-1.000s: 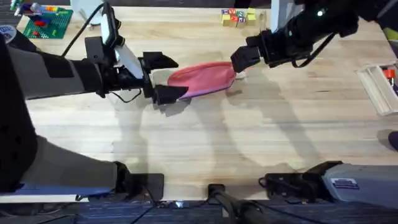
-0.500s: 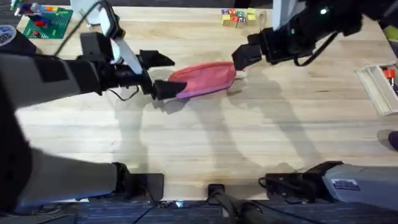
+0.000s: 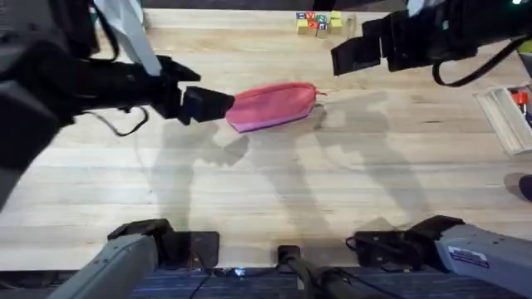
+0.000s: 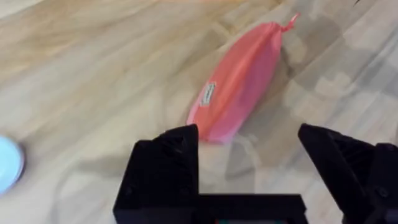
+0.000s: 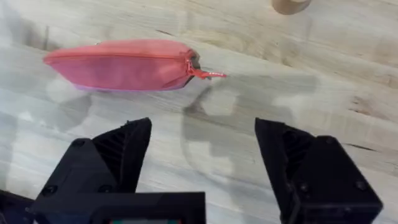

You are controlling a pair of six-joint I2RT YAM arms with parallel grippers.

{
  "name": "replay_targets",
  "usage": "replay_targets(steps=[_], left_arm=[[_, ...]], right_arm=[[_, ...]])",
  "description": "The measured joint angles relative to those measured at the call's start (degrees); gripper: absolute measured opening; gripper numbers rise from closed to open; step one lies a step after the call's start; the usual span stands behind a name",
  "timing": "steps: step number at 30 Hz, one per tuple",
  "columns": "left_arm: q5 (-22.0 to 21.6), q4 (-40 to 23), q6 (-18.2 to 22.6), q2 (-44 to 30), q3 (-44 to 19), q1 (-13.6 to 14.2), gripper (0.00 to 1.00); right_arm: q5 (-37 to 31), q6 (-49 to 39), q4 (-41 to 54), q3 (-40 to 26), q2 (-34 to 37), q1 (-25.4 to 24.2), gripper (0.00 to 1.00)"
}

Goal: Unzip the bag, pick up the pens from the table one at a time and place them inside, then zip the bag closed.

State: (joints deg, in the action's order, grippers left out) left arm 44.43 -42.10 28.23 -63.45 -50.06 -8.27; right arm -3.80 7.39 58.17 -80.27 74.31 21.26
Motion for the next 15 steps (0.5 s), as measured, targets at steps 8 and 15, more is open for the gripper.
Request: replay_targets(steps=[8, 15], left_arm=[[-10.98, -20.5, -0.9, 8.21, -11.29, 3.11, 0.995], [-17.16, -29.97, -3.95, 9.14, -17.31, 3.54, 0.995]], right_arm=[[-0.04, -0.01, 0.71, 0.0, -0.01, 0.0, 0.996], [-0.06, -0.02, 0.76, 0.0, -0.01, 0.0, 0.996]])
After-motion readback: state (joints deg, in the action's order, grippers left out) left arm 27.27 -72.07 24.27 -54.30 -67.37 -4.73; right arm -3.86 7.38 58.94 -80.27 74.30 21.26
